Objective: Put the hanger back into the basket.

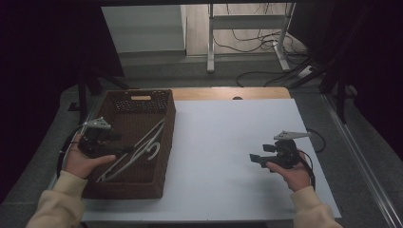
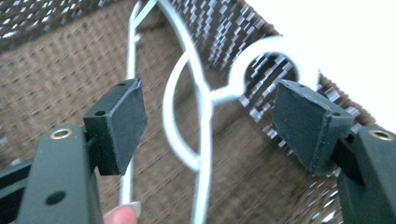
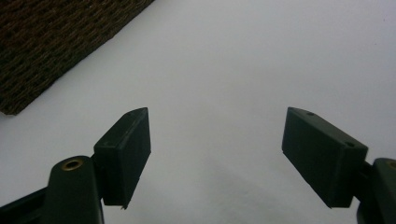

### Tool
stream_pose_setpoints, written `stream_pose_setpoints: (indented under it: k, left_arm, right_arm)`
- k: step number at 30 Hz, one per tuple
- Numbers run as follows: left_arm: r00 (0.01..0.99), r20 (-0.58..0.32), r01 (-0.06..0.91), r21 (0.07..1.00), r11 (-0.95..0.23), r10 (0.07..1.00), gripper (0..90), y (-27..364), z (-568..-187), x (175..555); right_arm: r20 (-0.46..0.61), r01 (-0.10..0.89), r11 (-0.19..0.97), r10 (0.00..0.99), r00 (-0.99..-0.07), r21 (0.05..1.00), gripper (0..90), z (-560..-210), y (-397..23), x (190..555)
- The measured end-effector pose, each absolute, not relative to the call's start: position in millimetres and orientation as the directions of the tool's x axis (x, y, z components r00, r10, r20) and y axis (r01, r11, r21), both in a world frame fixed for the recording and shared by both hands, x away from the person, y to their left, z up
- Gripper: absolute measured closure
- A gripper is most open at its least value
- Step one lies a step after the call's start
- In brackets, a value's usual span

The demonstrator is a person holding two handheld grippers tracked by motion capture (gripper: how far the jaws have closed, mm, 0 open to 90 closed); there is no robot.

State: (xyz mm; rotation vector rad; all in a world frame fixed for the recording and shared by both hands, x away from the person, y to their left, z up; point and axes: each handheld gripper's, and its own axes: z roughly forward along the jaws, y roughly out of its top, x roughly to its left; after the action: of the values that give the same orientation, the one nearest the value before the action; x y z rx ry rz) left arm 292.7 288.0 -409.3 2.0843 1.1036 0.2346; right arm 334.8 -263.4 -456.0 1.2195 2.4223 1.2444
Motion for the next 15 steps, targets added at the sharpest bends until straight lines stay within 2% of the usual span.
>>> stream_pose_setpoints:
  k: [4, 7, 10, 12, 15]
  left_arm:
    - [0.637, -0.206, 0.607, 0.728, -0.319, 0.743, 24.7, 276, -405, 278]
    - [0.669, -0.153, 0.564, 0.742, -0.362, 0.728, 24.4, 259, -401, 264]
    - [0.707, -0.17, 0.537, 0.76, -0.366, 0.687, 24.0, 242, -399, 253]
    - [0.706, -0.156, 0.531, 0.762, -0.371, 0.691, 24.2, 230, -398, 247]
    - [0.697, -0.185, 0.554, 0.753, -0.356, 0.693, 24.9, 216, -401, 246]
  right_arm:
    - [0.208, 0.583, 0.325, 0.717, -0.665, 0.744, 23.3, -455, -263, 335]
    - [0.205, 0.573, 0.322, 0.713, -0.67, 0.754, 23.1, -452, -265, 333]
    - [0.205, 0.56, 0.31, 0.709, -0.674, 0.768, 22.9, -447, -269, 328]
    - [0.203, 0.55, 0.3, 0.709, -0.675, 0.78, 22.6, -444, -271, 323]
    - [0.198, 0.532, 0.284, 0.709, -0.677, 0.798, 22.2, -440, -275, 314]
